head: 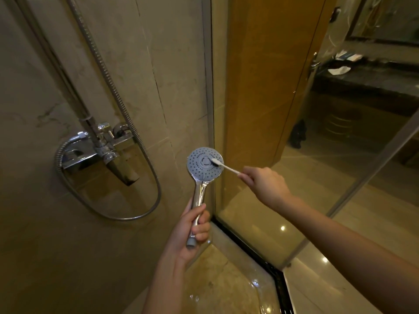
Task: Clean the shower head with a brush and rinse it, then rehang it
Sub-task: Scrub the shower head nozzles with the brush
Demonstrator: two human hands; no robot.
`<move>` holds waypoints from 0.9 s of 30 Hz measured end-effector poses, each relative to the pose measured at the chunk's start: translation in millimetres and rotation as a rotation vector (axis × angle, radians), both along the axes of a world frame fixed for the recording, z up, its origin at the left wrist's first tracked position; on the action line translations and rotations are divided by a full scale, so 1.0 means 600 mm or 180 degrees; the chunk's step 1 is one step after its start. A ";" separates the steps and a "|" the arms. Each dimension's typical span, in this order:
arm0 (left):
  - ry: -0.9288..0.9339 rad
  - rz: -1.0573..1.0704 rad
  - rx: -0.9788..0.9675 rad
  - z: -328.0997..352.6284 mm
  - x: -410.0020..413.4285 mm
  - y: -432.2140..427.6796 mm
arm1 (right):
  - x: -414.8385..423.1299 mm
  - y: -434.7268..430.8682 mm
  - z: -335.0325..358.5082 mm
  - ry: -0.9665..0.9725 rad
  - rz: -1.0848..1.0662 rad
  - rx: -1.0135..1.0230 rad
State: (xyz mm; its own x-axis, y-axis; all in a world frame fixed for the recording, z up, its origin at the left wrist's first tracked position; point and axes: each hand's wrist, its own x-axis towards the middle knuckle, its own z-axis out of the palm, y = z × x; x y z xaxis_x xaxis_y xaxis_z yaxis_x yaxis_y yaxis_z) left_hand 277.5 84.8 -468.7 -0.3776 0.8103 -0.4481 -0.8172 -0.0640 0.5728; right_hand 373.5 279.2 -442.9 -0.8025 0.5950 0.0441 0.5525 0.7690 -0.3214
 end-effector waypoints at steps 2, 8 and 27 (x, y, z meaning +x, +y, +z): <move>-0.0129 0.0038 0.0106 0.000 0.001 -0.005 | 0.001 -0.017 -0.003 -0.0131 0.0228 0.0094; -0.0283 0.0007 0.0172 0.000 0.007 -0.006 | 0.001 0.007 0.001 0.0154 -0.0111 0.0062; 0.0244 -0.0046 -0.0035 -0.005 0.019 -0.011 | -0.024 -0.036 -0.005 -0.0055 0.0238 -0.0009</move>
State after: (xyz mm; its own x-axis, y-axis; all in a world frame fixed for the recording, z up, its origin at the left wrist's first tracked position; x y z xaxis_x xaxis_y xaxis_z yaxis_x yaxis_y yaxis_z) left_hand 288.9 78.5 -471.6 -0.3993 0.8112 -0.4272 -0.7718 -0.0459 0.6343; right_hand 359.4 257.6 -445.8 -0.8453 0.5336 0.0281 0.4992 0.8074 -0.3145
